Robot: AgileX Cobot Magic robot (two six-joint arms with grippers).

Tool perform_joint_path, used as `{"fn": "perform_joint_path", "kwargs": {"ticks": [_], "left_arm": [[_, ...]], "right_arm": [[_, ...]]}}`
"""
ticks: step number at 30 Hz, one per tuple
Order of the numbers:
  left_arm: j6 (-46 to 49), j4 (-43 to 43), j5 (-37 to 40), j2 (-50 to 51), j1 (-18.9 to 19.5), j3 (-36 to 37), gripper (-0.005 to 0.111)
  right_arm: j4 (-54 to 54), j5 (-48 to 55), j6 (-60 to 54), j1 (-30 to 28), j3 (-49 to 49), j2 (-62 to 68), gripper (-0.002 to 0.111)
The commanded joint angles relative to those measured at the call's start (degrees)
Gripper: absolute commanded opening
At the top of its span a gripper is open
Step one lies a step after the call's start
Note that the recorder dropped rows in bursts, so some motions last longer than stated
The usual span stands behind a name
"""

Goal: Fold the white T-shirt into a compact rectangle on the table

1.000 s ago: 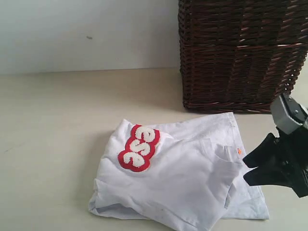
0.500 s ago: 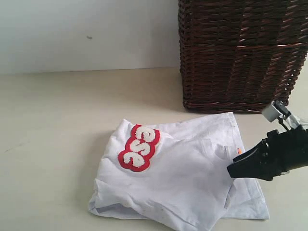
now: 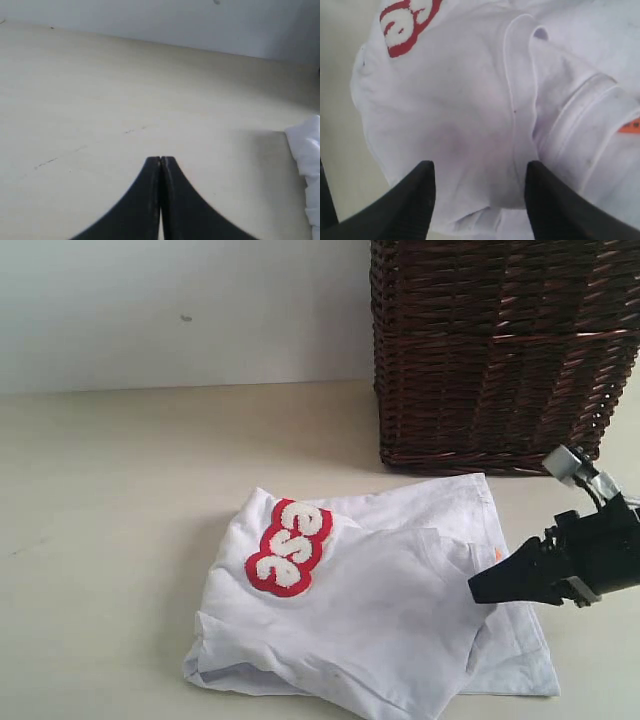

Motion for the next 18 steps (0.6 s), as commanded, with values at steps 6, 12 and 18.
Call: {"fn": "perform_joint_path", "kwargs": {"ticks": [6,12,18], "left_arm": [[0.0,0.0,-0.6,-0.4,0.1,0.2,0.0],[0.0,0.0,-0.6,-0.4,0.1,0.2,0.0],[0.0,0.0,-0.6,-0.4,0.1,0.2,0.0]], "right_arm": [[-9.8,-2.3,9.4,0.0,-0.5,-2.9,0.053],[-1.0,-5.7,8.8,0.0,-0.5,0.2,0.053],[3.5,-1.4,7.1,0.0,-0.5,2.6,0.053]]}}
